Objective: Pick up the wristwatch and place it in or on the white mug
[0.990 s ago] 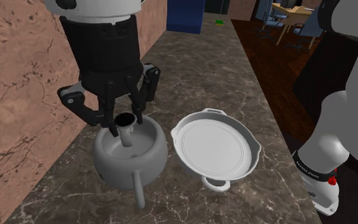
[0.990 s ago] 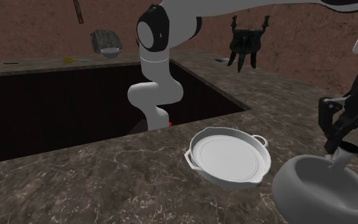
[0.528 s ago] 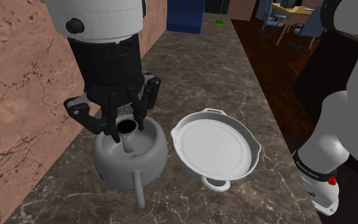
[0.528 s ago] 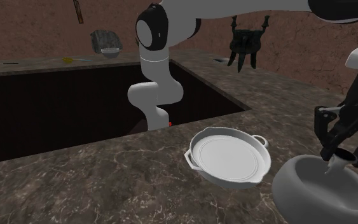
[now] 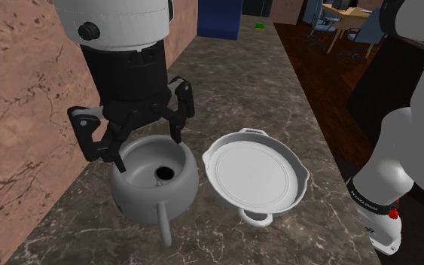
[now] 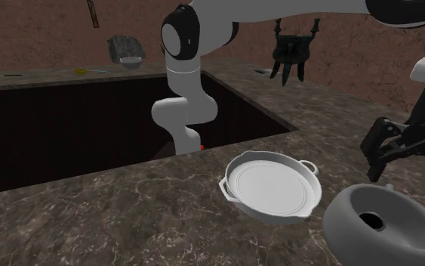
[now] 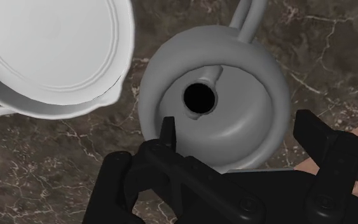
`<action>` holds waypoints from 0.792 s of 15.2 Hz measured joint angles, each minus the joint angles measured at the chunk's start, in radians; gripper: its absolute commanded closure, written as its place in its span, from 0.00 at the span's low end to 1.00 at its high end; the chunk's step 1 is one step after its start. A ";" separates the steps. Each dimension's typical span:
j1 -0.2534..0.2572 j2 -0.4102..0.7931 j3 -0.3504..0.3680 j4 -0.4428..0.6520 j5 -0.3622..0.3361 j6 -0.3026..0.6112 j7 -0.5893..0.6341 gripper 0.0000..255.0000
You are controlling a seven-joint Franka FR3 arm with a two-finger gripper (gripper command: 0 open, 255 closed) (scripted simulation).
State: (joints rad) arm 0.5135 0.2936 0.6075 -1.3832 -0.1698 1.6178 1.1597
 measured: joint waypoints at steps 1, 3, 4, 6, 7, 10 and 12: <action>0.000 0.000 0.000 0.000 0.000 0.000 0.000 0.00; 0.014 0.021 0.000 0.071 -0.011 -0.052 0.001 0.00; 0.023 0.034 0.000 0.121 -0.019 -0.089 0.002 0.00; 0.039 0.050 0.001 0.185 -0.028 -0.140 0.005 0.00; 0.042 0.053 0.001 0.198 -0.030 -0.149 0.007 0.00; 0.042 0.051 0.002 0.199 -0.029 -0.153 0.007 0.00; 0.042 0.051 0.002 0.200 -0.029 -0.154 0.007 0.00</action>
